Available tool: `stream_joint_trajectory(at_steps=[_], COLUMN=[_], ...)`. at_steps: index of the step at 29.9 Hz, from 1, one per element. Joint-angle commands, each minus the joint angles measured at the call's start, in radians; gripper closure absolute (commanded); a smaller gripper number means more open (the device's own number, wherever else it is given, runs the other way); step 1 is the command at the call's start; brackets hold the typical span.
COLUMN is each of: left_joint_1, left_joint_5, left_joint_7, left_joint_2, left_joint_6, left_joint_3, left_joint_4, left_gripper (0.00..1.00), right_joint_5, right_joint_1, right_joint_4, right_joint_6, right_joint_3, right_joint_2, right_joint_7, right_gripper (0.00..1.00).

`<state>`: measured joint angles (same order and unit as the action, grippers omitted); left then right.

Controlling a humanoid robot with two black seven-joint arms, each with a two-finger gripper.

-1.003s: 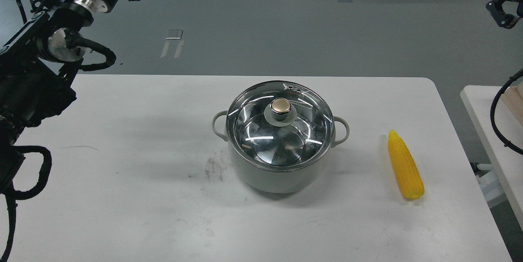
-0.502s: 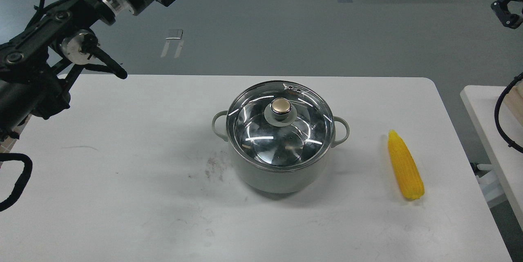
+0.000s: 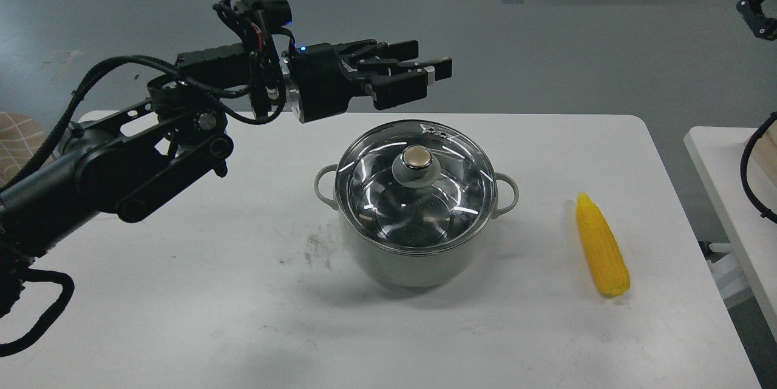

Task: Open pot and put corn in
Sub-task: 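Reach the left gripper over the pot to the lid's brass knob, then grasp the glass lid knob with the left gripper and lift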

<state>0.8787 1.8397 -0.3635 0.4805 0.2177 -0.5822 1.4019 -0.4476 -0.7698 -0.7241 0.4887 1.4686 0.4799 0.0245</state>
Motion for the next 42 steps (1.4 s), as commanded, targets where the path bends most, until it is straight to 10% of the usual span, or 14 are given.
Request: stream_joint_trajectory(at_steps=[1,27,31,42], left_joint_1=[0.006,-0.046,-0.049,-0.05], left_joint_5=[0.151,0.248,0.248,0.247], left_joint_7=[-0.052,-0.061,-0.063,-0.106], left_joint_2=[0.003,-0.033,-0.029,-0.029], left_joint_6=[-0.118,-0.228,-0.239,-0.239], left_joint_3=[0.103,0.231,0.231,0.231], left_joint_4=[-0.007,-0.178,-0.176,-0.176], left_gripper=[0.19,0.2,0.45,0.71], right_joint_5=[0.001,0.001,0.001,0.001], right_joint_1=[0.0,-0.009,-0.011,-0.011], right_joint_4=[-0.003,-0.003,-0.003,-0.003], right_joint_6=[0.0,0.0,0.0,0.0], right_joint_3=[0.001,0.001,0.001,0.001], right_joint_2=[0.0,0.0,0.0,0.0], right_joint_7=[0.0,0.0,0.0,0.0], right_gripper=[0.0,0.0,0.0,0.0])
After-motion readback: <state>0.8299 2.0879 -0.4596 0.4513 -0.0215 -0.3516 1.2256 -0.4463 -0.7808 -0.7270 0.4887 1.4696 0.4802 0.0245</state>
